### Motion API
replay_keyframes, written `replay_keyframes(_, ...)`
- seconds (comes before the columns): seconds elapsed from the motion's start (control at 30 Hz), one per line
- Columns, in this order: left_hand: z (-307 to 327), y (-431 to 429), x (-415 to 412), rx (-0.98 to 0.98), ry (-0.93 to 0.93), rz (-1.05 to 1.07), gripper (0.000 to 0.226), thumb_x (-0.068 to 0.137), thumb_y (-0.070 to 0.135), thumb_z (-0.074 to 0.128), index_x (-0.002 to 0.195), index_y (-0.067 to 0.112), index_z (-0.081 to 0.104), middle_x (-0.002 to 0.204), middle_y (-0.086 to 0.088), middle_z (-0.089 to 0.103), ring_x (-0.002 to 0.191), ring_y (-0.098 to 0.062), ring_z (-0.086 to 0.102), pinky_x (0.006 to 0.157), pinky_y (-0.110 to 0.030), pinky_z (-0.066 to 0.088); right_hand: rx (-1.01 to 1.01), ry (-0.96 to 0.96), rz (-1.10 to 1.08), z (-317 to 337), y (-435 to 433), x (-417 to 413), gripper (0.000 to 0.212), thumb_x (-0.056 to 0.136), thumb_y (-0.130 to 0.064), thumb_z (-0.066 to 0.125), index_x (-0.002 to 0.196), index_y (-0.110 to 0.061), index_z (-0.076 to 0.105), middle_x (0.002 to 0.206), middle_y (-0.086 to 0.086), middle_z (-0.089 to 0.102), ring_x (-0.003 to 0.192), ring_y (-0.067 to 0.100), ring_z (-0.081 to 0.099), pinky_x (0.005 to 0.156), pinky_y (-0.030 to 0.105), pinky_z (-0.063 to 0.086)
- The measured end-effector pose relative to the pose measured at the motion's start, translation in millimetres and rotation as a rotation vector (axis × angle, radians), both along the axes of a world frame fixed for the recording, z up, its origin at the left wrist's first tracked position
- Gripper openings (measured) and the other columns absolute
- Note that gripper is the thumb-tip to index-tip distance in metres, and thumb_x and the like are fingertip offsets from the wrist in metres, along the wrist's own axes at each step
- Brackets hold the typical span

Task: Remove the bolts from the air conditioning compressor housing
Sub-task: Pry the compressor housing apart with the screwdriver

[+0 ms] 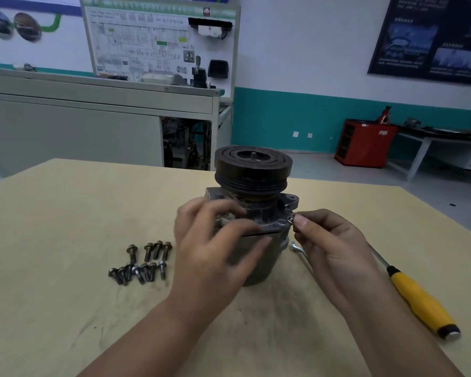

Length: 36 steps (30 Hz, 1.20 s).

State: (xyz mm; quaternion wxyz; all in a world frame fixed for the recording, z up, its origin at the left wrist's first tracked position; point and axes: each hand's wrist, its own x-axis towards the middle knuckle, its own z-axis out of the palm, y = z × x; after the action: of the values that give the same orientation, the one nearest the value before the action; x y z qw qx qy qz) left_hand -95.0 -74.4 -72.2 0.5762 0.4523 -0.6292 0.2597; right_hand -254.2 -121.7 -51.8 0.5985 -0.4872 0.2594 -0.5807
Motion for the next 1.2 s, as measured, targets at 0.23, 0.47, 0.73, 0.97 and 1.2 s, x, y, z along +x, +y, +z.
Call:
replay_keyframes(0.23,-1,7,-13,0.183,0.060,-0.133,0.033,0.081,0.034,0.062,0.100,0.010,0.072,0.078,0.012,0.061,0.076,-0.009,0.053,0.071,-0.016,0.042,-0.069,0.055,0.042,-2,7,7,0.006,0.058,-0.009,0.067,0.064,-0.010,0.068,0.071,0.008,0.068,0.073,0.017,0.064,0.071,0.022,0.052)
replay_keyframes(0.47,5,13,-17,0.200,0.014,-0.135,0.031,0.083,0.027,0.058,0.105,0.010,0.071,0.076,0.009,0.065,0.074,-0.011,0.052,0.066,-0.022,0.045,-0.118,0.069,0.058,-2,11,11,0.007,0.059,-0.012,0.068,0.063,-0.015,0.074,0.069,0.002,0.069,0.074,0.013,0.065,0.073,0.020,0.053)
replay_keyframes(0.73,7,22,-10,0.234,-0.107,0.025,0.025,0.082,0.030,0.055,0.086,0.011,0.070,0.071,0.002,0.064,0.072,-0.017,0.057,0.054,-0.033,0.049,-0.139,0.146,0.097,-8,18,18,0.007,0.061,-0.017,0.070,0.066,-0.018,0.074,0.076,0.005,0.072,0.081,0.017,0.065,0.084,0.032,0.050)
replay_keyframes(0.97,-1,45,55,0.507,0.305,0.158,0.012,0.081,0.017,0.070,0.083,0.026,0.062,0.065,0.016,0.060,0.065,-0.003,0.051,0.057,-0.014,0.036,-0.166,0.241,0.093,-13,11,15,0.026,0.081,-0.001,0.063,0.067,-0.020,0.075,0.076,0.004,0.072,0.072,0.013,0.062,0.073,0.025,0.050)
replay_keyframes(1.2,-19,62,139,0.817,0.556,0.452,0.008,0.079,0.021,0.075,0.085,0.017,0.073,0.063,0.004,0.065,0.058,-0.011,0.056,0.050,-0.020,0.036,-0.128,0.194,0.085,-15,7,13,0.025,0.084,0.006,0.060,0.069,-0.011,0.070,0.072,0.006,0.071,0.066,0.012,0.063,0.063,0.020,0.051)
